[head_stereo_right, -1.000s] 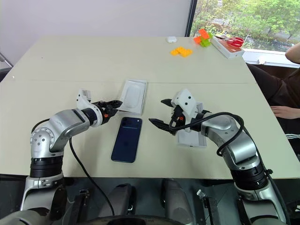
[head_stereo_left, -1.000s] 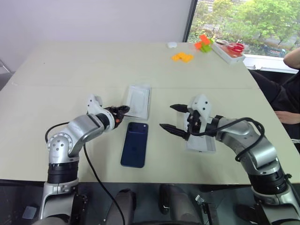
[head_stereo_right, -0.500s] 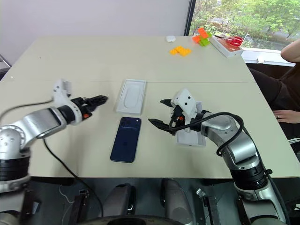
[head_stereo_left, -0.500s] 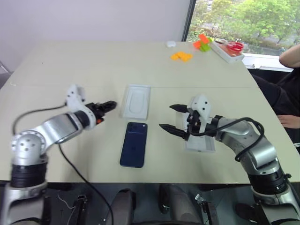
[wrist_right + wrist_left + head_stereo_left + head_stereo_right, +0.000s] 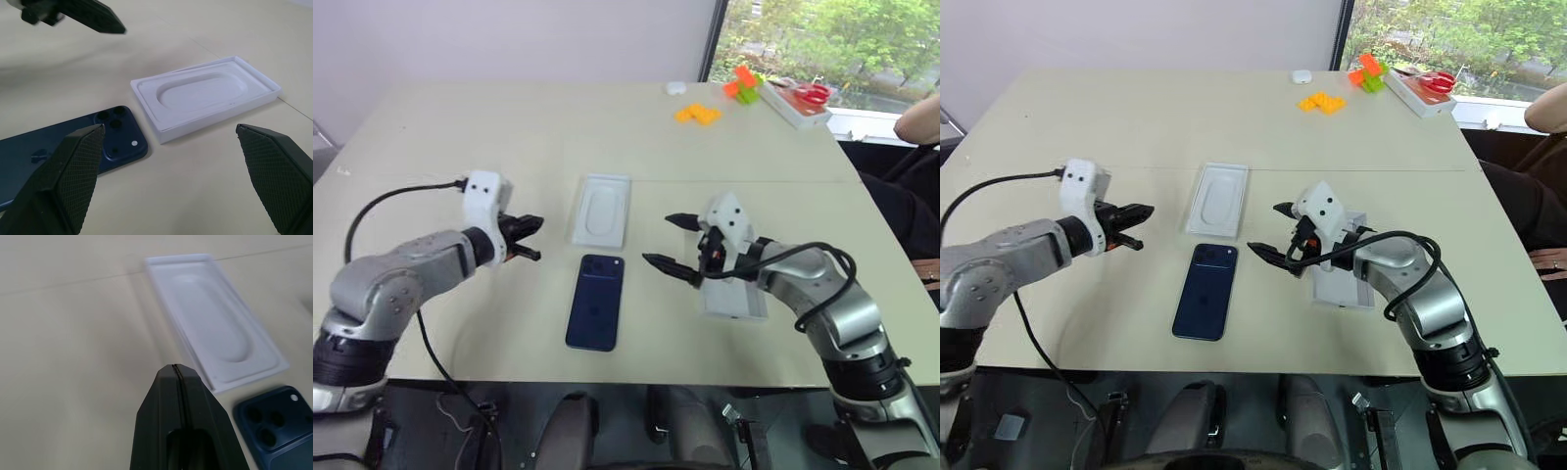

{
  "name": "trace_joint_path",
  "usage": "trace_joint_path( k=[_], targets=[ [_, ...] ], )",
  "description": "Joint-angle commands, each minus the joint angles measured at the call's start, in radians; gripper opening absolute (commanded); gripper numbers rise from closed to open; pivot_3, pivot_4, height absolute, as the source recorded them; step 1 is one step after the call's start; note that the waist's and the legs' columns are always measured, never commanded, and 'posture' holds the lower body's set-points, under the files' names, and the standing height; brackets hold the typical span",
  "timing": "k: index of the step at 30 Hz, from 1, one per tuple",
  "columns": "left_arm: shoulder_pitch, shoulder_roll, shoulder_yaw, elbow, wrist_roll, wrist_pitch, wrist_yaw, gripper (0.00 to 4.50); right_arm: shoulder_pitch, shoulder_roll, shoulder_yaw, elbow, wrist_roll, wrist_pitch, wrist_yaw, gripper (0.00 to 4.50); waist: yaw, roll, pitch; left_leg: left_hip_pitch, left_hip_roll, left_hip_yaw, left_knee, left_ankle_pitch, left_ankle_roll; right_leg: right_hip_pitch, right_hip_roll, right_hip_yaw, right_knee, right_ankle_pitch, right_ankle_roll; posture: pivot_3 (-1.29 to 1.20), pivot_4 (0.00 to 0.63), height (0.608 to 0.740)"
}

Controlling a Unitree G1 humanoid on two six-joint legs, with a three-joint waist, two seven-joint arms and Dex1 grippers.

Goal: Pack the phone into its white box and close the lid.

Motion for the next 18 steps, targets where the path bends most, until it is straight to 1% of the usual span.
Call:
trace_joint_path(
  k=[1,3,8,12,18],
  targets=[
    [-0.108,-0.063,-0.105,0.092,0.160,-0.028,-0.097,0.05,-0.014,0.012,-0.004,-0.012,-0.009,-0.024,-0.010,4.50,0.000,0.000,0.000,0.000,0.000,0.000,0.000,0.000,0.000,0.000,0.000,0.000,0.000,0.000,0.000,0.00,0.150,0.732],
    [-0.167,-0.110,-0.155,0.161,0.235,-0.023,-0.133,0.05,-0.011,0.018,-0.006,-0.015,-0.012,-0.024,-0.015,4.50,-0.001,0.000,0.000,0.000,0.000,0.000,0.000,0.000,0.000,0.000,0.000,0.000,0.001,0.000,0.000,0.00,0.150,0.732],
    [-0.261,-0.214,-0.212,0.312,0.364,0.007,-0.199,0.05,0.004,0.023,-0.012,-0.031,-0.015,-0.021,-0.032,4.50,-0.012,0.000,0.000,0.000,0.000,0.000,0.000,0.000,0.001,0.000,0.001,0.000,0.001,0.002,0.004,0.00,0.150,0.732],
    [-0.296,-0.262,-0.223,0.376,0.439,0.023,-0.239,0.05,0.014,0.023,-0.015,-0.042,-0.015,-0.019,-0.040,4.50,-0.023,0.000,0.000,0.000,0.001,-0.001,0.000,0.000,0.001,0.000,0.001,0.000,0.002,0.003,0.004,0.00,0.150,0.732],
    [-0.312,-0.320,-0.208,0.440,0.537,0.024,-0.247,0.05,0.020,0.024,-0.014,-0.049,-0.013,-0.018,-0.047,4.50,-0.022,0.000,0.000,0.001,0.001,-0.002,0.001,0.000,0.001,0.000,0.001,0.000,0.003,0.002,0.005,0.00,0.150,0.732]
  ],
)
